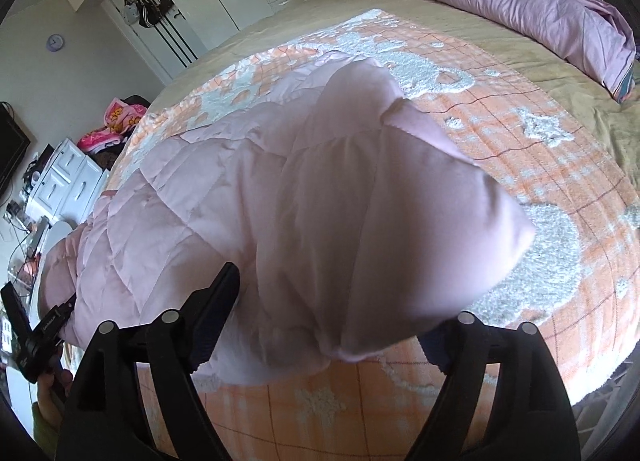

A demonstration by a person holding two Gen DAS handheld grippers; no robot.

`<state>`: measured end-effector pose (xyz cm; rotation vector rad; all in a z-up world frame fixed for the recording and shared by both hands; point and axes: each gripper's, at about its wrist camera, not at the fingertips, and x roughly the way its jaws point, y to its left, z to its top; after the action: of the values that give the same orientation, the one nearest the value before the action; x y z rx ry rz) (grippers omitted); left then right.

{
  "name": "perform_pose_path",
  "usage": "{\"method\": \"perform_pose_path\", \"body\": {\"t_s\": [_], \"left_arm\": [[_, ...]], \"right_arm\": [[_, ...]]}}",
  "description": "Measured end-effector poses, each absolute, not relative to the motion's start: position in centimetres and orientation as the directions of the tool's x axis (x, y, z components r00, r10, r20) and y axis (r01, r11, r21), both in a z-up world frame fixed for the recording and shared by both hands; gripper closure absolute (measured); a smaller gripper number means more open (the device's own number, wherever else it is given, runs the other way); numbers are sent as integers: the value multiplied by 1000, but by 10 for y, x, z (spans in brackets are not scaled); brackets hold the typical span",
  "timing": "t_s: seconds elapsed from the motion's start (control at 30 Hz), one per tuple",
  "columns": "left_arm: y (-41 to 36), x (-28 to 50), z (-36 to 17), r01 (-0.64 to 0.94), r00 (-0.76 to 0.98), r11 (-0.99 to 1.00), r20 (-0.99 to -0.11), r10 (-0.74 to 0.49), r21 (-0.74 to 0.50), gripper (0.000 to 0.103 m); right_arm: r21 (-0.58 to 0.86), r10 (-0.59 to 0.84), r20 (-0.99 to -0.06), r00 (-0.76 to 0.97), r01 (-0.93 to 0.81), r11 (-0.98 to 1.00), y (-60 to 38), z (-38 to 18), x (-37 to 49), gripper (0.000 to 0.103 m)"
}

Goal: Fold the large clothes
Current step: 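Lower the bundle onto the blanket and open both grippers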

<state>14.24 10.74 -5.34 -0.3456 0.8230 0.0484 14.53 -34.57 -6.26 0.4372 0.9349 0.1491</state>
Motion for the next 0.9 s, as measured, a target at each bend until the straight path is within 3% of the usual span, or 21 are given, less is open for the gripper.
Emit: {"method": "perform_pose_path", "body": {"t_s": [0.13, 0.23, 0.33, 0.53, 0.6, 0.73, 0.77, 0.9], "left_arm": [[108, 141, -53, -175, 680, 941, -726, -96, -289, 63], [111, 140, -52, -174, 671, 938, -733, -110, -300, 56], [114, 134, -50, -177, 669, 932, -733, -122, -317, 46], [113, 122, -42, -166, 652, 939, -748, -124, -301, 31], [114, 117, -39, -163, 653, 941, -747, -124, -298, 18], [112, 105, -32, -168, 657, 947, -748, -101, -275, 16], [112, 102, -30, -168, 658, 947, -746, -101, -275, 9], [111, 91, -21, -163, 671, 951, -736, -88, -262, 9]], "right_arm": [[409, 291, -756, 586, 76, 909, -348, -62, 140, 16], [404, 283, -762, 583, 85, 911, -349, -59, 135, 13], [397, 272, -756, 596, 87, 914, -350, -55, 130, 6], [392, 258, -742, 618, 89, 915, -355, -46, 118, 5], [389, 255, -733, 630, 81, 918, -356, -42, 114, 5], [369, 243, -716, 654, 59, 927, -356, -30, 104, 4], [364, 242, -712, 659, 52, 930, -355, -27, 101, 4], [363, 249, -689, 681, 26, 931, -353, -15, 89, 4]]}}
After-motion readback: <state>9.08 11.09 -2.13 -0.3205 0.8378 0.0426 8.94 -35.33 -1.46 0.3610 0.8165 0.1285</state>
